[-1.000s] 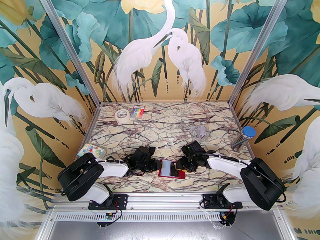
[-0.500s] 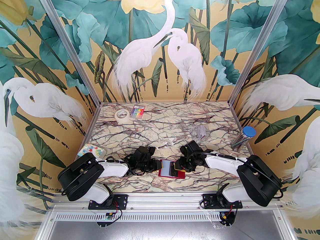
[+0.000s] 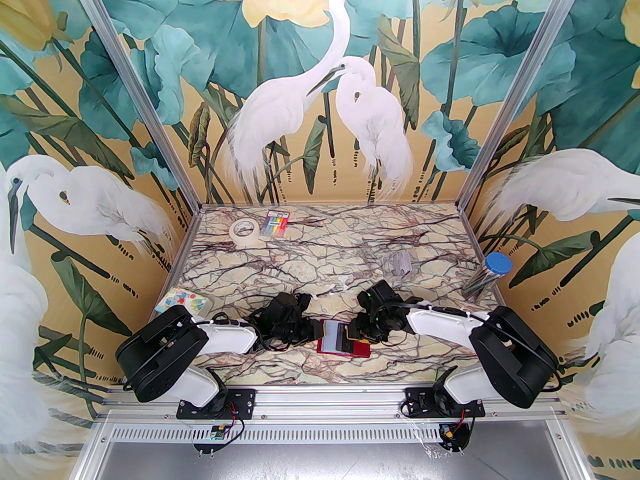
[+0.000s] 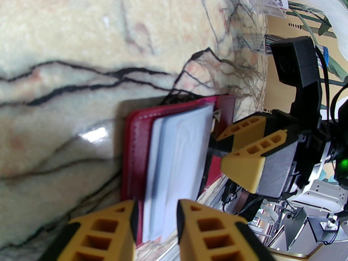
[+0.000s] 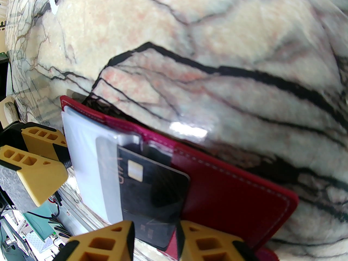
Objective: Put the credit cards into the card holder
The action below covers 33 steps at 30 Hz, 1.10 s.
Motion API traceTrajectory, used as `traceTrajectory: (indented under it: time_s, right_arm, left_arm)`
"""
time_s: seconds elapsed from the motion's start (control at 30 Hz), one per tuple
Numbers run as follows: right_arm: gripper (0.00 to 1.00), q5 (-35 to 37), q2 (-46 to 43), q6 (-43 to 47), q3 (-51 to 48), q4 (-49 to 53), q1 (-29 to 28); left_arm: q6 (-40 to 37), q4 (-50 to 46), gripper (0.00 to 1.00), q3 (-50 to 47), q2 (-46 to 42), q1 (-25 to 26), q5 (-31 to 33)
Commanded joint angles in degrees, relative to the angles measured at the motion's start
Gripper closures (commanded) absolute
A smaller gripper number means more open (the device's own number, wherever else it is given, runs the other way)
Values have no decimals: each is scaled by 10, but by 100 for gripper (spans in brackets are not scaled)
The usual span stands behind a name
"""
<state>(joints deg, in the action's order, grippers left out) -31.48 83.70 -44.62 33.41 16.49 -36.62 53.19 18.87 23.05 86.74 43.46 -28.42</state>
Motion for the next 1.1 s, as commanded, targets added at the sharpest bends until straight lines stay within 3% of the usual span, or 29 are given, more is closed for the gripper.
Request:
traceTrajectory:
  time_s: [0.0,1.07]
  right_arm:
    - [68,5,9,-4,15,-2,-7]
    - [69,6,52,-16,60,-16,-42]
  left_arm:
    - [-3,-5,70,1,31,5,21]
    - [-4,-2,70,1,33,5,18]
